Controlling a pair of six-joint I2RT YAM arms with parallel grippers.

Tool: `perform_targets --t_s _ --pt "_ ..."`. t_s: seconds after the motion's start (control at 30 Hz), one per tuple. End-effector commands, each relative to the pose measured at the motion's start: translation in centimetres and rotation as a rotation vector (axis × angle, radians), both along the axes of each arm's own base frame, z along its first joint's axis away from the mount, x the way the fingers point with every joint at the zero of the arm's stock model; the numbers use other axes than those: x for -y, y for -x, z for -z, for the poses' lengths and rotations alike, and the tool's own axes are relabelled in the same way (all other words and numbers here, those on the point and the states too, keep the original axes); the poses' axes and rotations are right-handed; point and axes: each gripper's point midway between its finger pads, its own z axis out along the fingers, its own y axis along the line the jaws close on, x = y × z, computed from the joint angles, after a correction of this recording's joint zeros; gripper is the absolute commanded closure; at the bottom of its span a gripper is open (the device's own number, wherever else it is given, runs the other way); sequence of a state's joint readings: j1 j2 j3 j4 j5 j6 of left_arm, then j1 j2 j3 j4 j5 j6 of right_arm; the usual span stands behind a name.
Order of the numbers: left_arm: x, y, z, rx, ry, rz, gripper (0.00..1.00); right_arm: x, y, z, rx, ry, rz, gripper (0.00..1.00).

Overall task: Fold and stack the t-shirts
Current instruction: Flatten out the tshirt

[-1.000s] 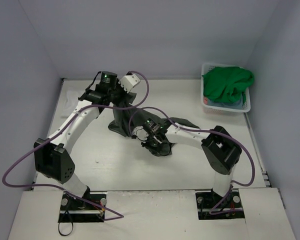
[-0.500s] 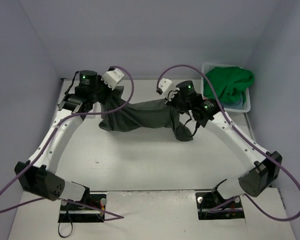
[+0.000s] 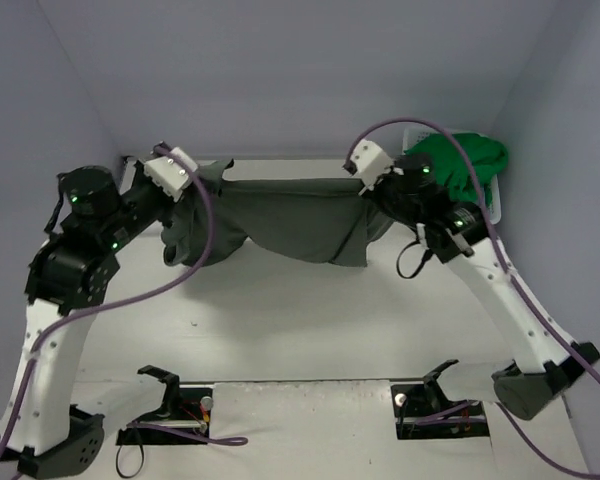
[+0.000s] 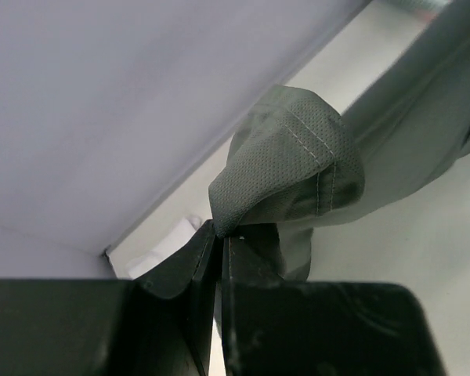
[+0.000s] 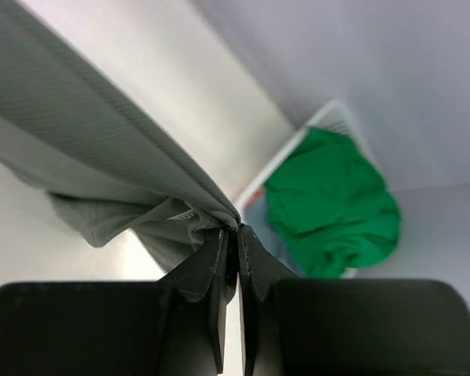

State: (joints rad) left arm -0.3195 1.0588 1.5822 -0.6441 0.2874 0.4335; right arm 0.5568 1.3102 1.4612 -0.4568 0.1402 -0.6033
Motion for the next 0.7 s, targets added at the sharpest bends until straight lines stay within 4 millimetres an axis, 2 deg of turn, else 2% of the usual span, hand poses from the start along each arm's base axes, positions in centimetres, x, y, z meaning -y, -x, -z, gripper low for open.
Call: perform_targets --t_s 0.0,0.03,0.07,0.17,0.27,0.33,0.43,0.47,0.5,0.57,0.6,0.67 --pt "-0.1 5.2 -6.5 0.180 0.064 0.091 1.00 3.4 1.5 -9.6 0.237 -0.133 0.055 1.00" --pt "-0.2 5.9 -7.0 0.196 0.066 0.101 1.00 3.7 1.9 -10.5 0.255 -0.151 0.056 1.00" --pt "-0.5 7.1 -7.9 0.233 0.074 0.103 1.00 4.0 2.7 -12.2 0.293 -0.184 0.048 1.00" --pt "-1.6 8.6 -9.1 0.304 0.059 0.080 1.00 5.0 4.0 -15.3 0.362 -0.255 0.058 1.00" --pt "-2.9 9.8 -10.4 0.353 0.054 0.036 1.00 5.5 5.4 -18.0 0.411 -0.318 0.040 1.00" --pt "-3.4 10.6 -11.2 0.378 0.057 0.019 1.00 5.2 6.2 -18.6 0.414 -0.344 0.007 1.00" --pt "-3.4 11.0 -11.1 0.369 0.073 0.025 1.00 3.7 6.9 -17.6 0.368 -0.382 -0.072 1.00" --pt "-3.3 10.9 -10.7 0.358 0.074 0.028 1.00 3.4 7.0 -16.9 0.356 -0.374 -0.093 1.00" --pt "-3.2 10.7 -10.3 0.343 0.081 0.030 1.00 2.9 6.9 -15.4 0.323 -0.363 -0.108 1.00" --pt "-3.0 10.1 -9.1 0.310 0.085 0.026 1.00 2.6 7.5 -14.7 0.311 -0.365 -0.138 1.00" --pt "-2.9 10.0 -8.7 0.299 0.091 0.029 1.00 2.6 7.6 -13.8 0.293 -0.357 -0.142 1.00" --pt "-2.7 9.8 -7.8 0.271 0.097 0.033 1.00 2.5 8.5 -13.5 0.291 -0.366 -0.164 1.00"
